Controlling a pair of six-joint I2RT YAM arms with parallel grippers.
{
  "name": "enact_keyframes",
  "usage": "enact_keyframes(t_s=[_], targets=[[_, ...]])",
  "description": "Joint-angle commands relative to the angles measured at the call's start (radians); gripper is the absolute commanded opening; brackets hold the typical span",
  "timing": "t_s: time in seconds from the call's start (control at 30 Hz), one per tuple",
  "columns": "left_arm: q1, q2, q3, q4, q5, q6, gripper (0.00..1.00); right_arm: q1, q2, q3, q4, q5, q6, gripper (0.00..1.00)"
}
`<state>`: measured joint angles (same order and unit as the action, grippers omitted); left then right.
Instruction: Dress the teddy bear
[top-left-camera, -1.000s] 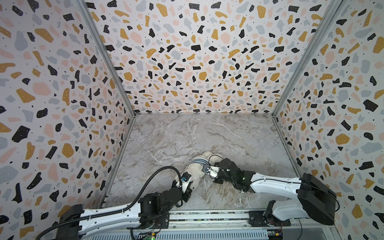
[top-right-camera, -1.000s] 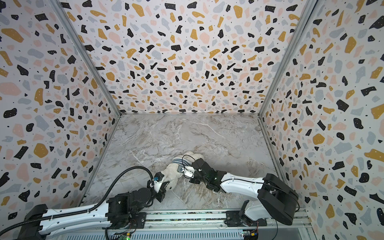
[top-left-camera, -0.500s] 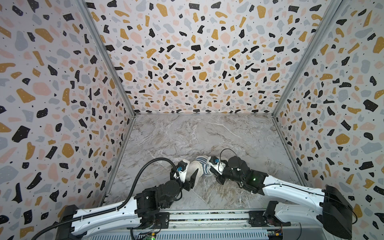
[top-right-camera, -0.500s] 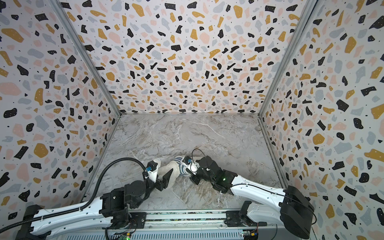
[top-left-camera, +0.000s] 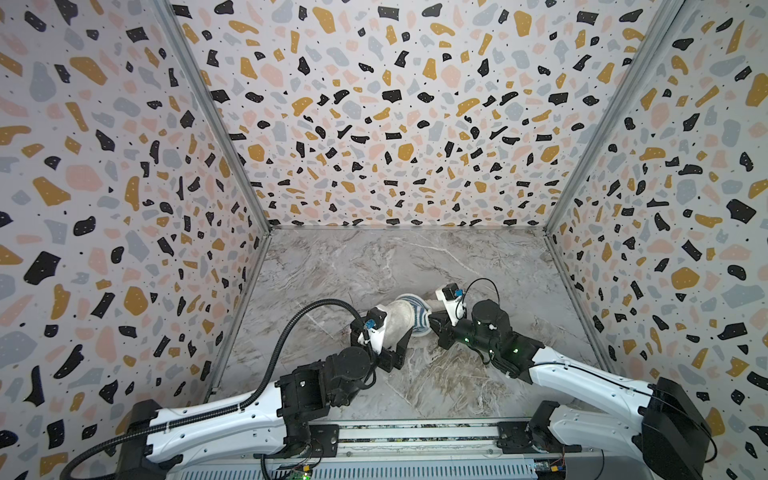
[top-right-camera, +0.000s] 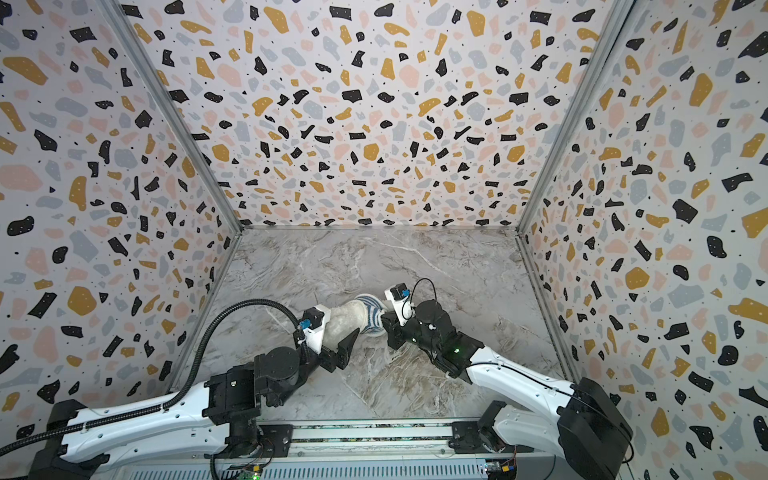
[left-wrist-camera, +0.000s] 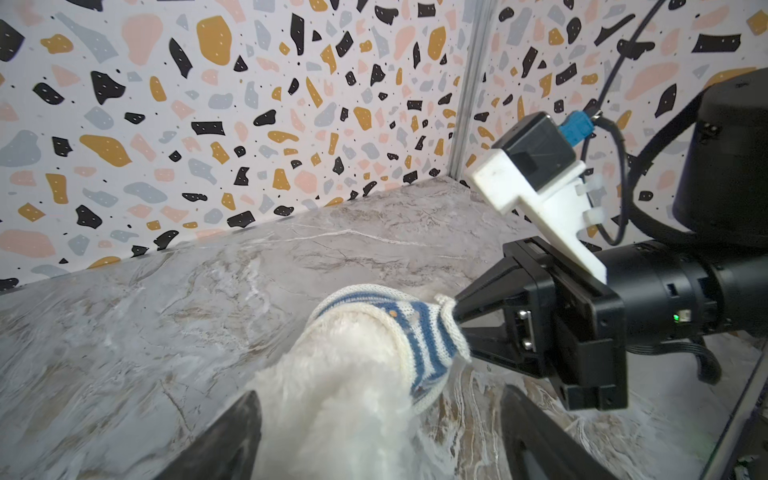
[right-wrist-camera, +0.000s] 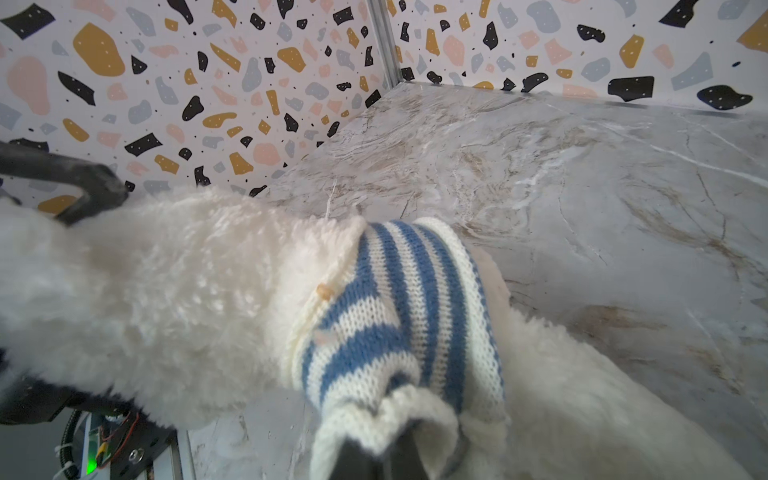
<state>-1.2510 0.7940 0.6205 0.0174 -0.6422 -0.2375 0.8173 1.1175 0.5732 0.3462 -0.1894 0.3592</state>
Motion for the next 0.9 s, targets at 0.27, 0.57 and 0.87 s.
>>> enact_keyframes(t_s=[0.27,0.57,0.87], targets=[[0.004,-0.150,-0.046,-0.021,0.052,-0.033,0.92,-0.055,-0.024,-0.023,0.225,0.038,0.166,0.00],[0.004,-0.185,-0.079,-0.042,0.009,-0.044,0.95,-0.171,-0.047,-0.097,0.322,-0.022,0.276,0.00],[0.004,-0.158,-0.237,0.178,0.098,-0.073,0.88,-0.245,0.003,-0.086,0.432,-0.061,0.460,0.00]])
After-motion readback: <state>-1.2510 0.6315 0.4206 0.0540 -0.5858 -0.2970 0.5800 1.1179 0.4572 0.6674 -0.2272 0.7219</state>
